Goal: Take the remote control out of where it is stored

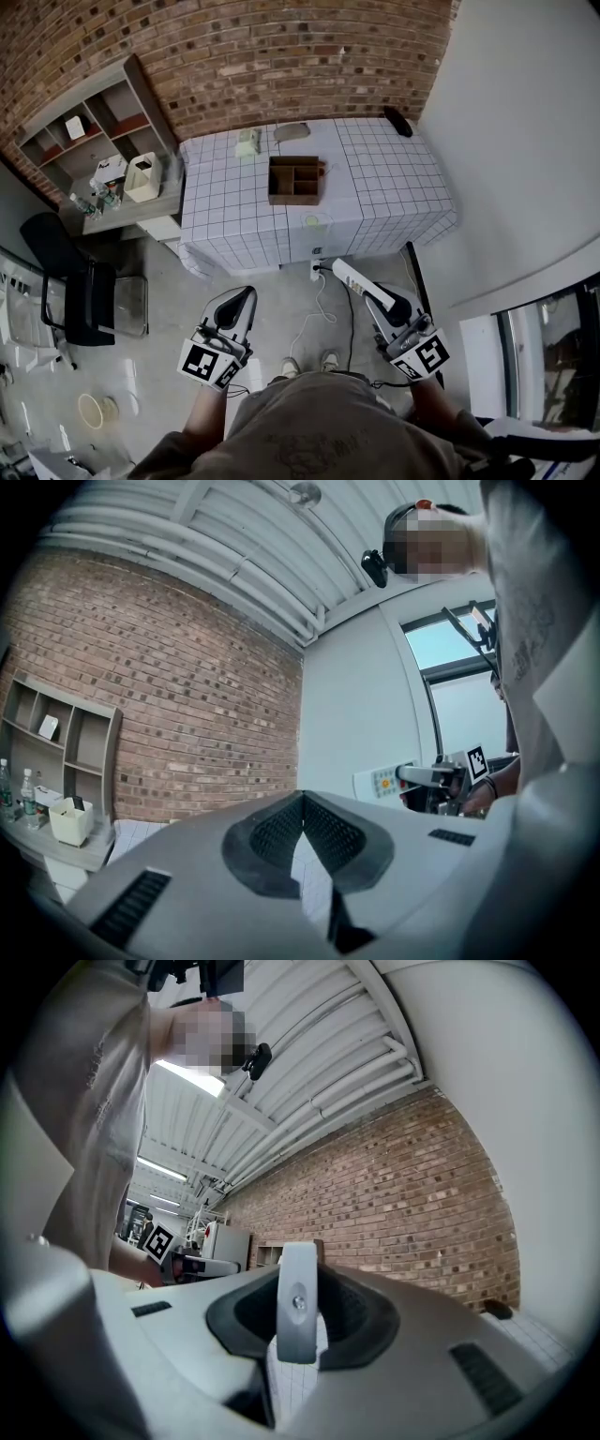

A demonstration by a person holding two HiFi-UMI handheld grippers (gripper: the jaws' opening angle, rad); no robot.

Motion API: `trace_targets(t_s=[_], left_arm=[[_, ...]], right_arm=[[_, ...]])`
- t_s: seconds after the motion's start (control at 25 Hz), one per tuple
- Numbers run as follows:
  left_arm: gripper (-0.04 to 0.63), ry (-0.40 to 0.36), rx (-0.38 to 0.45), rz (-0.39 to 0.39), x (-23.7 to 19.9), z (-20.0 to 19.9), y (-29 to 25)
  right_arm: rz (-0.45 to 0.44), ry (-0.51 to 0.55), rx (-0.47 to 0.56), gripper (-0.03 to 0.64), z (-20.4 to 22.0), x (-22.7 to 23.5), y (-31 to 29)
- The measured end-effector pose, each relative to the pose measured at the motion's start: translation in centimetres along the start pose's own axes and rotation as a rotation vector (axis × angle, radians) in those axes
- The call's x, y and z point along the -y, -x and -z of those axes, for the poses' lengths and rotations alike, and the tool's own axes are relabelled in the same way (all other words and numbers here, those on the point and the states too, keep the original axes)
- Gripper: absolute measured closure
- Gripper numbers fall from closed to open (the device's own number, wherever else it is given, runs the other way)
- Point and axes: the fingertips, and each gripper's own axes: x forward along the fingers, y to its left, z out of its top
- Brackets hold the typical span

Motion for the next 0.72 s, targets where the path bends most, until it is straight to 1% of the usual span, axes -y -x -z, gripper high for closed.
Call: trace_targets(t_s=[0.72], left_arm=[[0.591, 0.003, -0.002, -0.003, 0.19, -0.34, -1.02]], right_arm=[[-0.008, 0.011, -0.010, 0.534, -0.33, 0.96, -0.45]])
